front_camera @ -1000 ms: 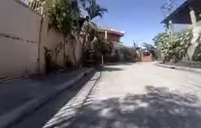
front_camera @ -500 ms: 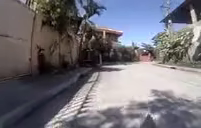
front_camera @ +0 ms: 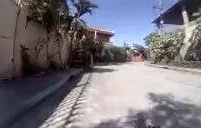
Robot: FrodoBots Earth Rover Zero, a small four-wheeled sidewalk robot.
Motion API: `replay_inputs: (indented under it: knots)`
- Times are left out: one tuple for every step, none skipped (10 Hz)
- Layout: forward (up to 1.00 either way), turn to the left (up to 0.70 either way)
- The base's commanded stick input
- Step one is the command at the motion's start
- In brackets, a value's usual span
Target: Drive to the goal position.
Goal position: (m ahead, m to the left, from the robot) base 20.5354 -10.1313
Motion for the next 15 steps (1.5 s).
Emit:
replay_inputs:
  knots:
    - [0.7,-0.35]
    - [0.7,-0.33]
    - [0.7,-0.22]
    - [0.7,-0.06]
    - [0.7,-0.04]
    - [0.7,-0.03]
    - [0.7,-0.03]
    - [0.7,-0.03]
    - [0.7,-0.03]
    - [0.7,-0.03]
    - [0.7,-0.03]
    - [0.7,-0.03]
    - [0.7,-0.03]
    - [0.7,-0.03]
    - [0.7,-0.03]
